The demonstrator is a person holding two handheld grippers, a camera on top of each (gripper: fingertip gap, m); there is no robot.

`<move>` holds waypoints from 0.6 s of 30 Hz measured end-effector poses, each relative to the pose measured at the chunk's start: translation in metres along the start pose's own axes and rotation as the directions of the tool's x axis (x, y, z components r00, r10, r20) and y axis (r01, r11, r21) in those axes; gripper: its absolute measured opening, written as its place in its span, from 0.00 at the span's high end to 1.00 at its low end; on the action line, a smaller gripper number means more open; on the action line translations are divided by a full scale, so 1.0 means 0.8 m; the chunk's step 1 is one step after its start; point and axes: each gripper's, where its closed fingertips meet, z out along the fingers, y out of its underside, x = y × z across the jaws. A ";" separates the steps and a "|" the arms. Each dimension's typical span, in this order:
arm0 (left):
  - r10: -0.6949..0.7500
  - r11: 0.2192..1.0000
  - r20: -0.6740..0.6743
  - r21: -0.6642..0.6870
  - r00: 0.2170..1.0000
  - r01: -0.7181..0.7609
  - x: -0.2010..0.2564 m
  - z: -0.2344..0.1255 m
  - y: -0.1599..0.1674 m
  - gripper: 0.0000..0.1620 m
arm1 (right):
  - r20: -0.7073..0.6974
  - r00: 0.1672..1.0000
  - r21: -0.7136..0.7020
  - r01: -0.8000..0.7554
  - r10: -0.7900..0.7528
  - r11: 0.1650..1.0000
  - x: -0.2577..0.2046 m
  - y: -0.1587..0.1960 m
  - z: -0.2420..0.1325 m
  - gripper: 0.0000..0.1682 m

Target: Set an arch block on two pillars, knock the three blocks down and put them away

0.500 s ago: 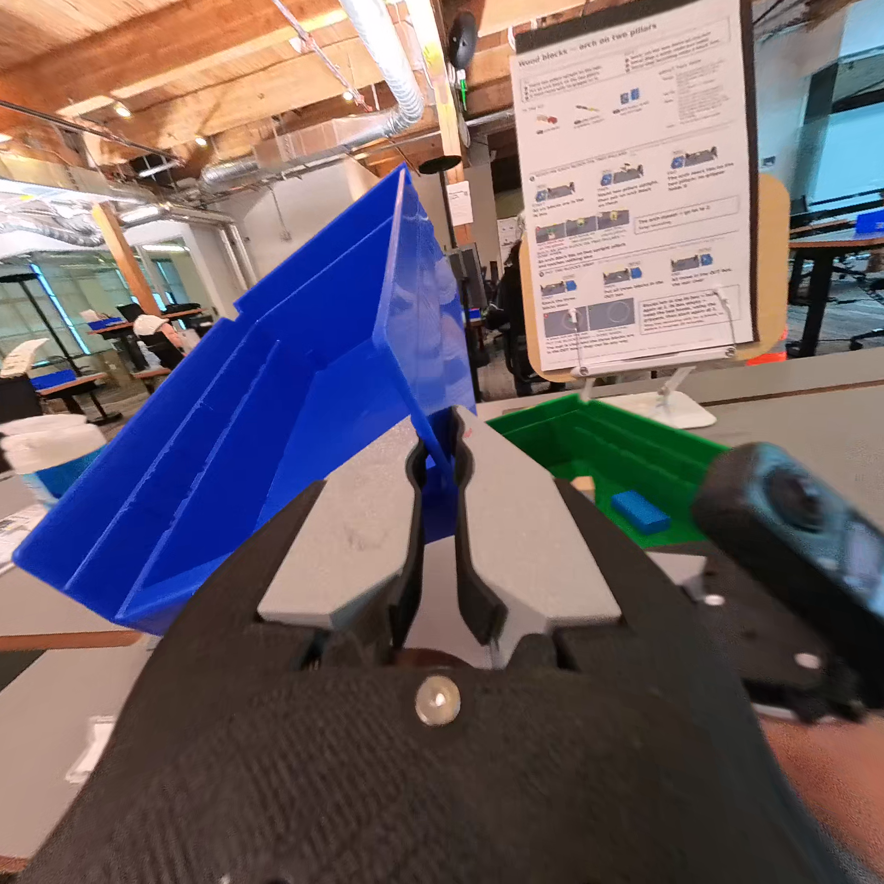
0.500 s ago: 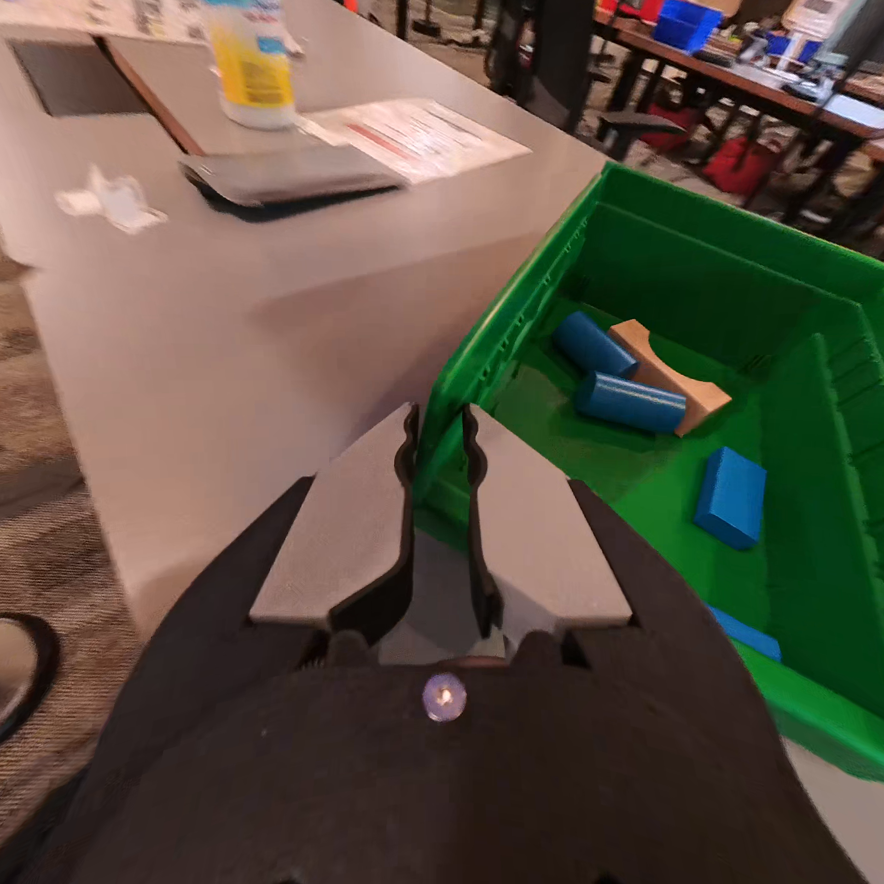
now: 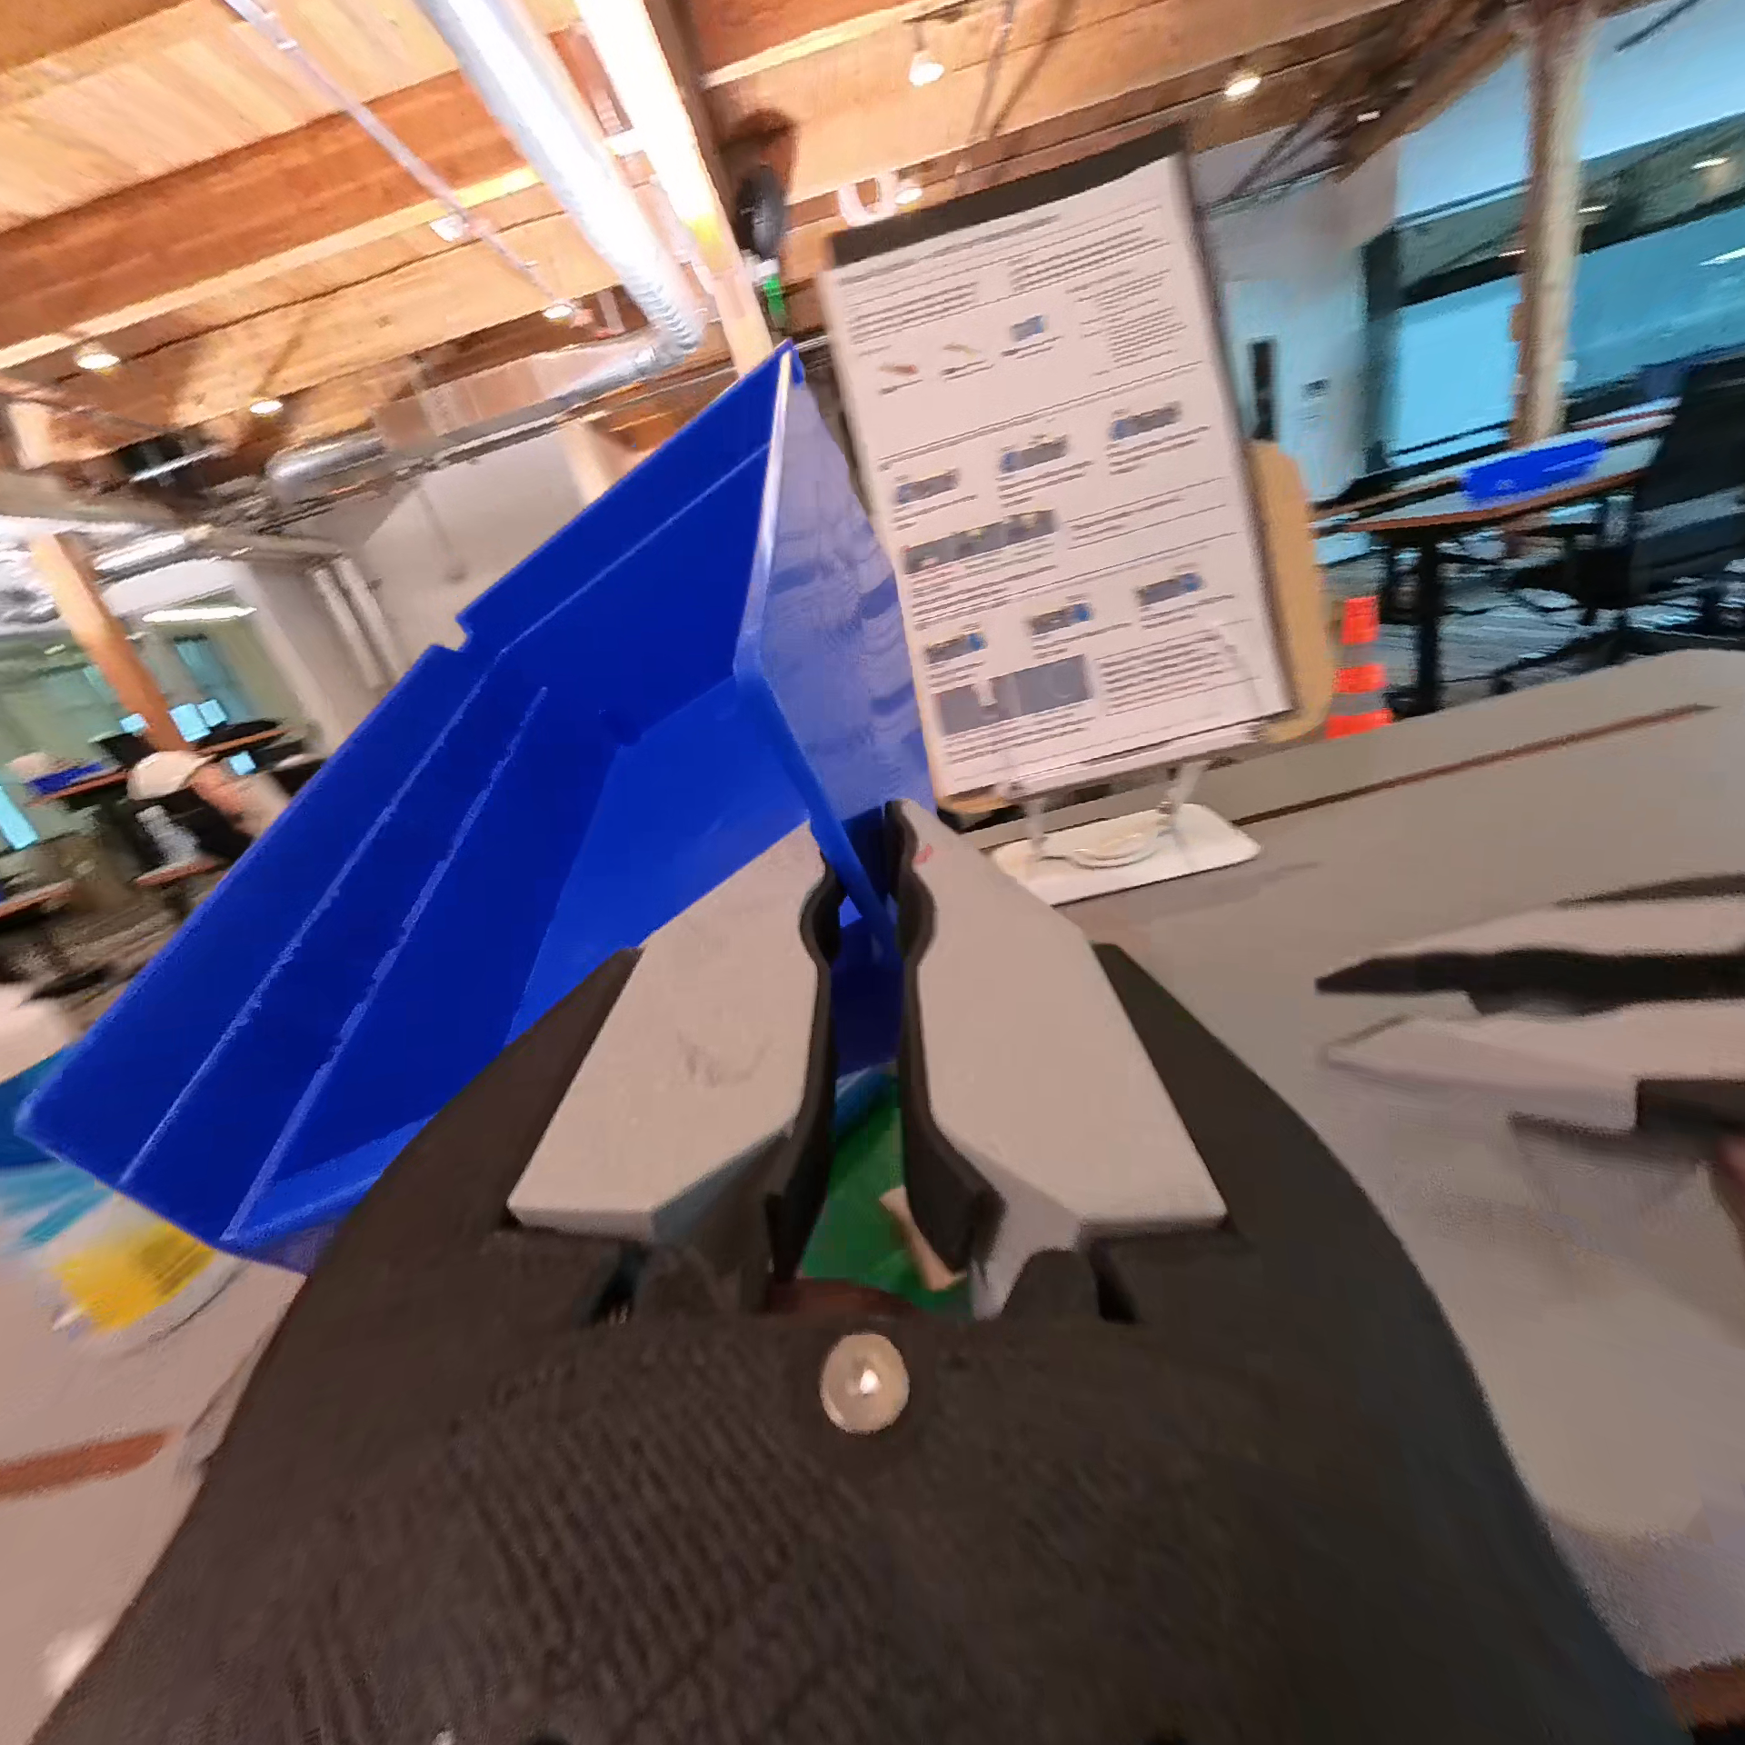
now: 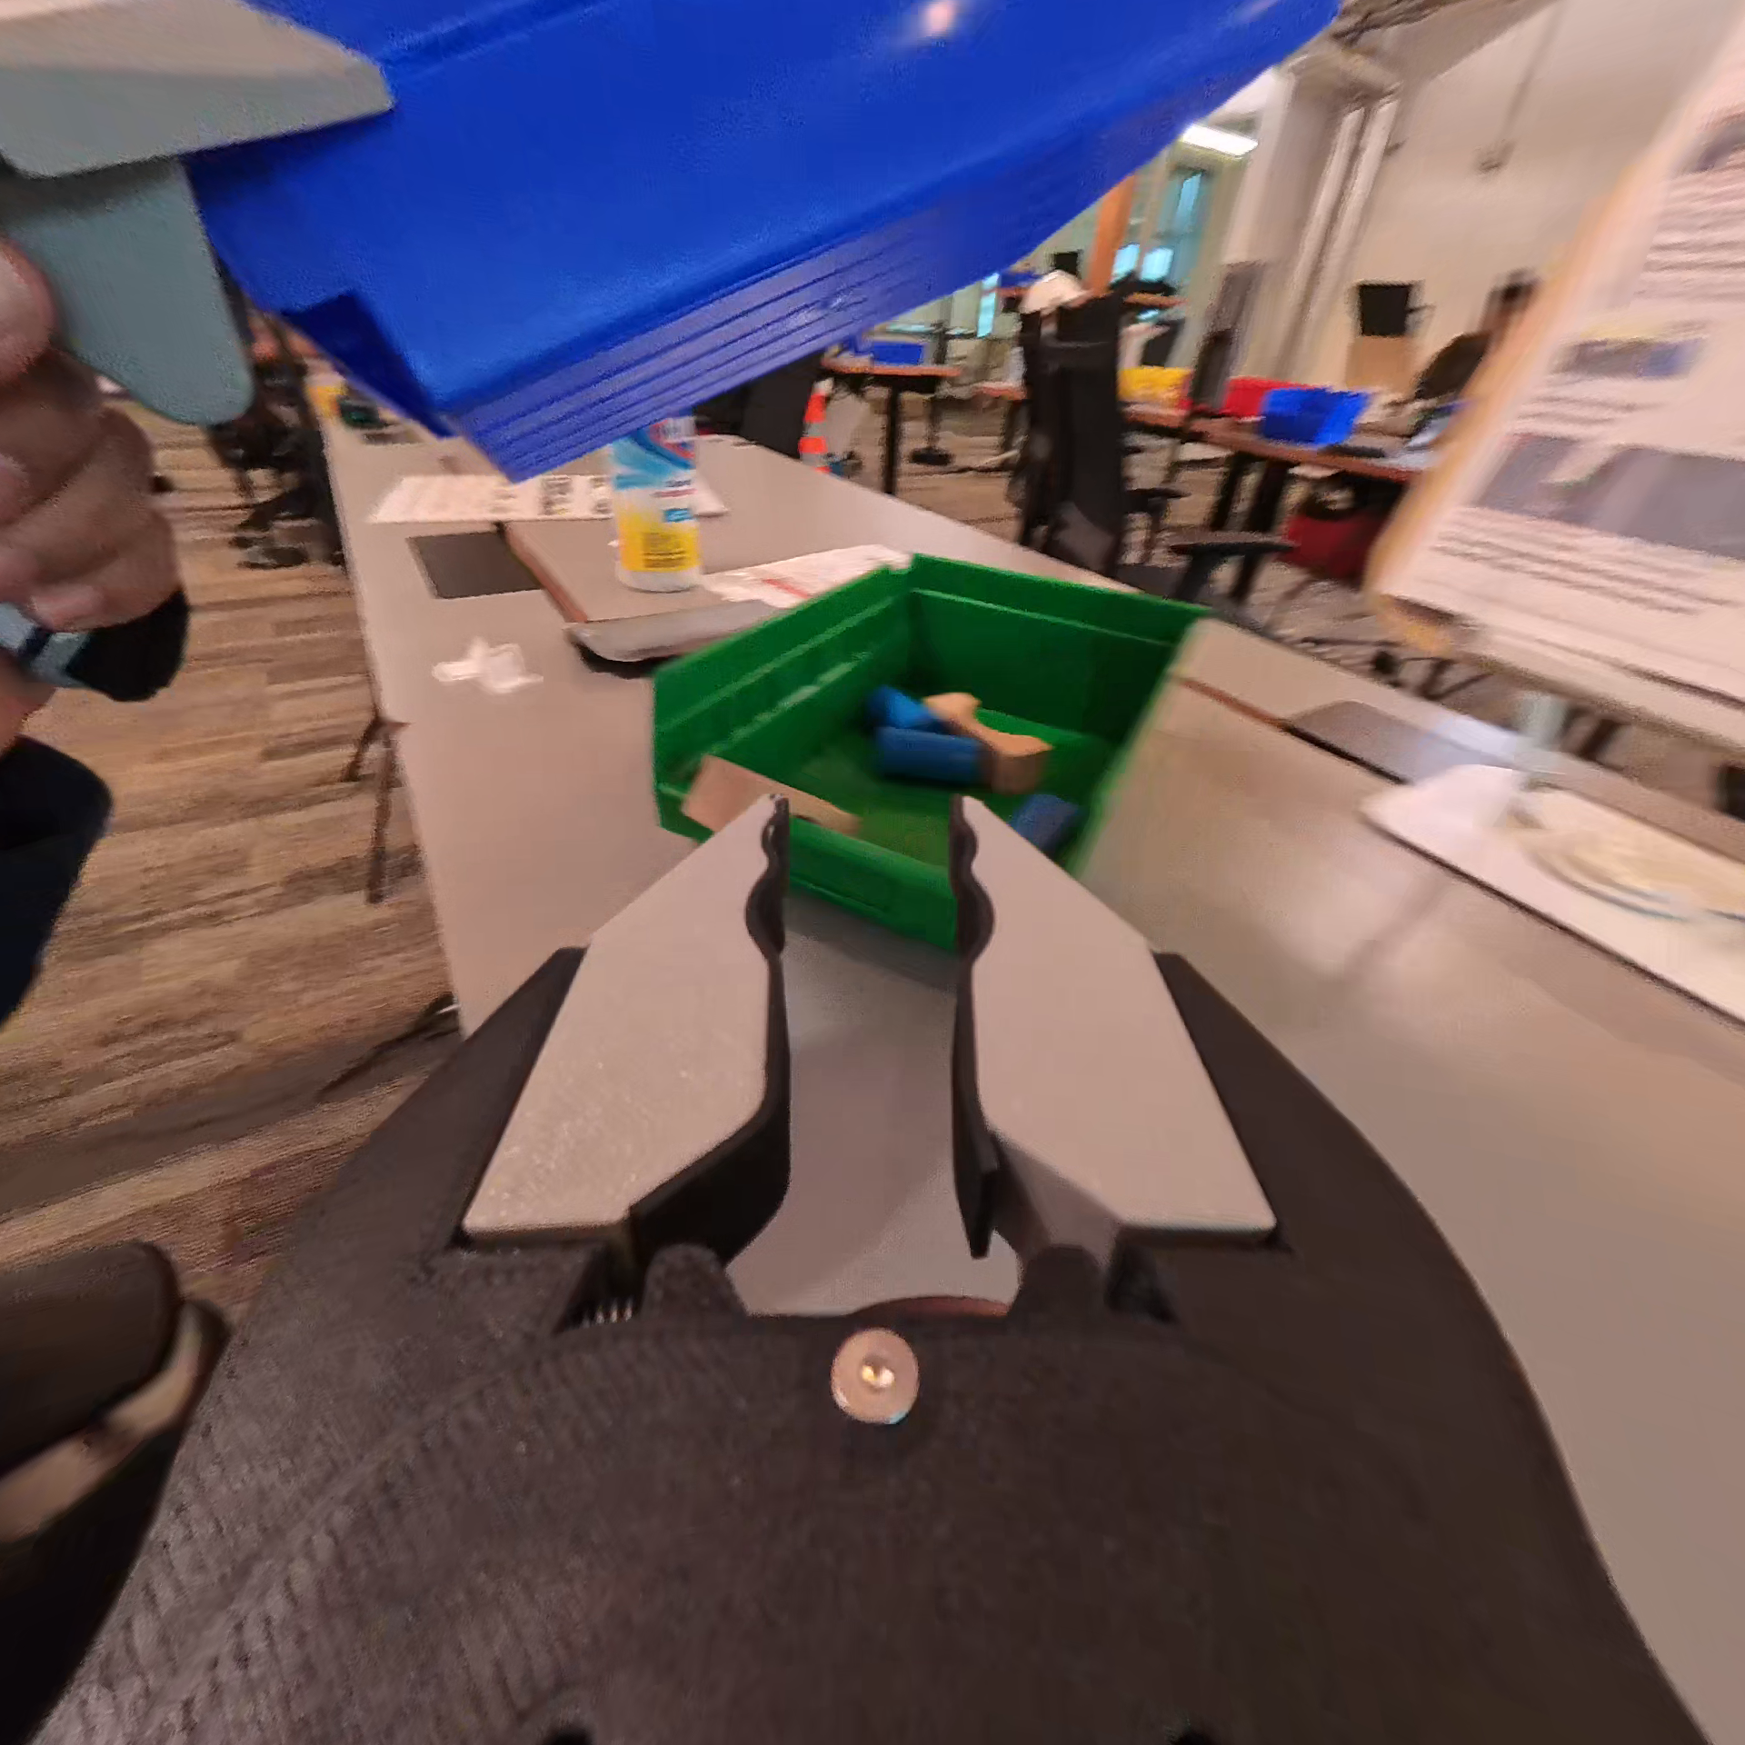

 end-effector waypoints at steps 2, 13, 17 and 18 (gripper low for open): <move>0.032 0.999 -0.107 0.010 0.994 -0.031 0.057 0.007 -0.007 0.98 | -0.104 0.994 0.015 0.021 -0.019 1.000 0.048 0.001 -0.062 0.82; 0.081 0.978 -0.573 -0.113 0.815 -0.177 0.384 0.055 0.081 0.97 | -0.389 0.917 -0.070 -0.125 0.088 0.990 0.184 0.076 -0.309 0.77; 0.053 0.950 -0.679 -0.192 0.733 -0.247 0.486 0.071 0.129 0.98 | -0.406 0.904 -0.032 -0.164 0.137 0.986 0.183 0.090 -0.330 0.78; 0.011 0.934 -0.720 -0.240 0.694 -0.265 0.518 0.069 0.144 0.98 | -0.400 0.902 -0.014 -0.181 0.160 0.983 0.181 0.090 -0.329 0.78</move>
